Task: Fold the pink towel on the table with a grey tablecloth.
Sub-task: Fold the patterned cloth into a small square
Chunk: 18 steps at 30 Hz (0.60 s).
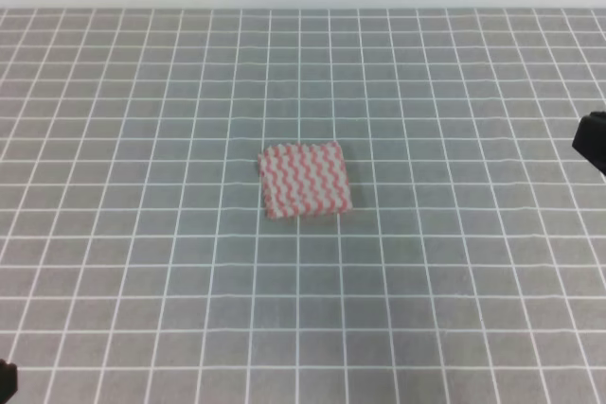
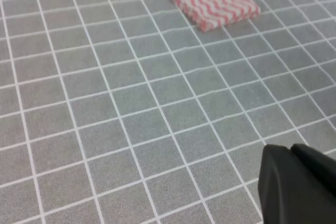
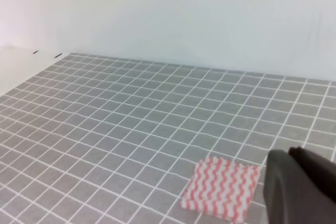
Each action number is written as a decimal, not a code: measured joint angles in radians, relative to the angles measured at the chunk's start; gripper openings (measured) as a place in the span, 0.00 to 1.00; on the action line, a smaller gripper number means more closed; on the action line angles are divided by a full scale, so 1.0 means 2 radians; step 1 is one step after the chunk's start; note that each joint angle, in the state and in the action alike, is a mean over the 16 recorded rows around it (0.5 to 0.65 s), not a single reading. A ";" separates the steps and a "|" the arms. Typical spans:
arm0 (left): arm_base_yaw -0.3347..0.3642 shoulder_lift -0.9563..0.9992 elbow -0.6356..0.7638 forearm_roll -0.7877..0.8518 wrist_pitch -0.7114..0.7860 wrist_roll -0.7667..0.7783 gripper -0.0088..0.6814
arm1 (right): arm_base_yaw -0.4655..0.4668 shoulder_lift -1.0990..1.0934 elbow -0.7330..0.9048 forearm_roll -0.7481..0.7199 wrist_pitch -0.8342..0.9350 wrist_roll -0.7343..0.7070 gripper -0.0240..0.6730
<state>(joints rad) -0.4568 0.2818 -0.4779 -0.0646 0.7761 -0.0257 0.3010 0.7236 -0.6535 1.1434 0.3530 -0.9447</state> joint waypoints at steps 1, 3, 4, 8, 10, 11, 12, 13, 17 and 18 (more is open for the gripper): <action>0.000 0.000 0.000 0.000 0.005 0.000 0.01 | 0.000 0.000 0.000 0.000 0.005 0.000 0.01; 0.000 0.000 0.000 0.000 0.012 0.000 0.01 | 0.000 0.002 0.001 0.000 0.014 0.000 0.01; 0.000 0.000 0.000 0.000 0.014 0.000 0.01 | 0.000 0.003 0.001 0.000 0.017 0.000 0.01; 0.000 0.000 0.000 0.000 0.018 0.000 0.01 | 0.000 0.004 0.000 0.001 0.025 0.000 0.01; 0.000 -0.001 0.000 0.001 0.018 0.000 0.01 | 0.000 0.005 0.000 0.001 0.027 0.000 0.01; 0.000 -0.002 0.000 0.001 0.018 0.000 0.01 | 0.000 0.006 0.000 0.001 0.028 0.000 0.01; 0.000 -0.002 0.000 0.001 0.019 0.000 0.01 | 0.000 0.005 0.000 0.001 0.029 0.000 0.01; 0.000 -0.002 0.000 0.001 0.019 0.000 0.01 | 0.000 0.005 0.000 0.001 0.031 0.000 0.01; 0.000 -0.002 0.000 0.001 0.019 0.000 0.01 | 0.000 0.006 0.000 0.002 0.043 0.000 0.01; 0.000 -0.002 0.000 0.001 0.019 0.000 0.01 | 0.000 0.006 0.000 0.002 0.047 0.000 0.01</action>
<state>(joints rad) -0.4570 0.2772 -0.4774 -0.0631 0.8136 -0.0250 0.3007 0.7348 -0.6531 1.1467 0.4477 -0.9448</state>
